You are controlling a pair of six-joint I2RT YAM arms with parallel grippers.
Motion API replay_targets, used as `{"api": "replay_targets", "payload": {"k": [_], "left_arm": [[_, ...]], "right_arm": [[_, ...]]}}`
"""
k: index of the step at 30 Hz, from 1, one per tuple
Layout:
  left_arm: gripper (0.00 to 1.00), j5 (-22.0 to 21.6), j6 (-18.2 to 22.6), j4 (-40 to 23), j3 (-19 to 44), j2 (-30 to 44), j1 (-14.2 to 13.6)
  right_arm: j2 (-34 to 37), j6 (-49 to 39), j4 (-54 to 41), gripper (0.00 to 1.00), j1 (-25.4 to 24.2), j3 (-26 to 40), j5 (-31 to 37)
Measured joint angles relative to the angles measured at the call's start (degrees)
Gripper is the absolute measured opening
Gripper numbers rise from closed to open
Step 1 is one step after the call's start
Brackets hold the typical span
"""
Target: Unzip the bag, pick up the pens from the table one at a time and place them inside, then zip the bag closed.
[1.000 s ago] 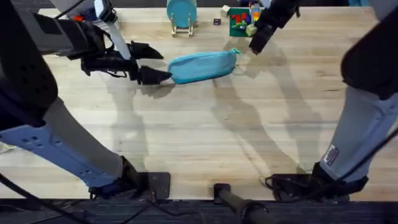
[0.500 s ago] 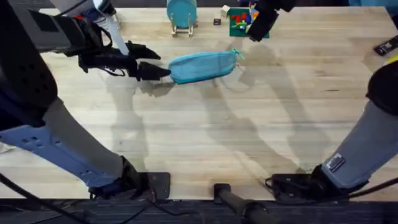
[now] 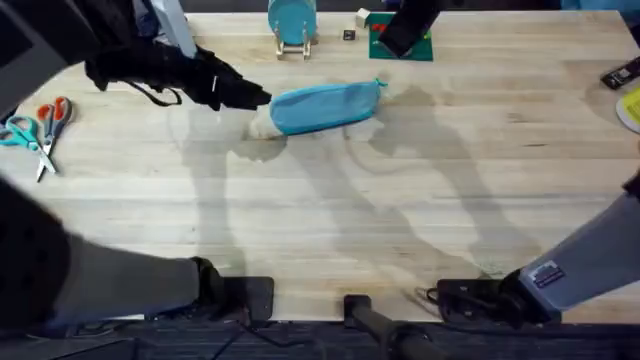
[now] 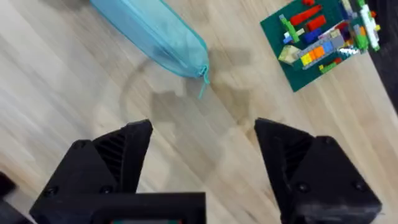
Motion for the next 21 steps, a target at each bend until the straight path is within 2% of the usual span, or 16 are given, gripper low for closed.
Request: {"api": "replay_targets", "payload": {"k": [6, 10, 15, 21], "left_arm": [[0.995, -8.84, -9.42, -1.94, 0.00, -8.16, -2.60], [0.995, -13.44, -14.01, -5.33, 0.02, -12.69, -2.88], [0.995, -17.85, -17.63, -9.22, 0.02, -18.09, -2.88], [0.995, -20.95, -19.15, -11.47, 0.02, -24.13, -2.88]], "right_arm": [[-2.53, 8.64, -4.64, 0.997, 0.27, 0.00, 0.00], [-2.47, 12.55, -10.08, 0.998, 0.29, 0.00, 0.00], [-2.51, 16.04, -11.21, 0.997, 0.42, 0.00, 0.02], [-3.72, 18.39, -11.07, 0.997, 0.82, 0.00, 0.00]]}}
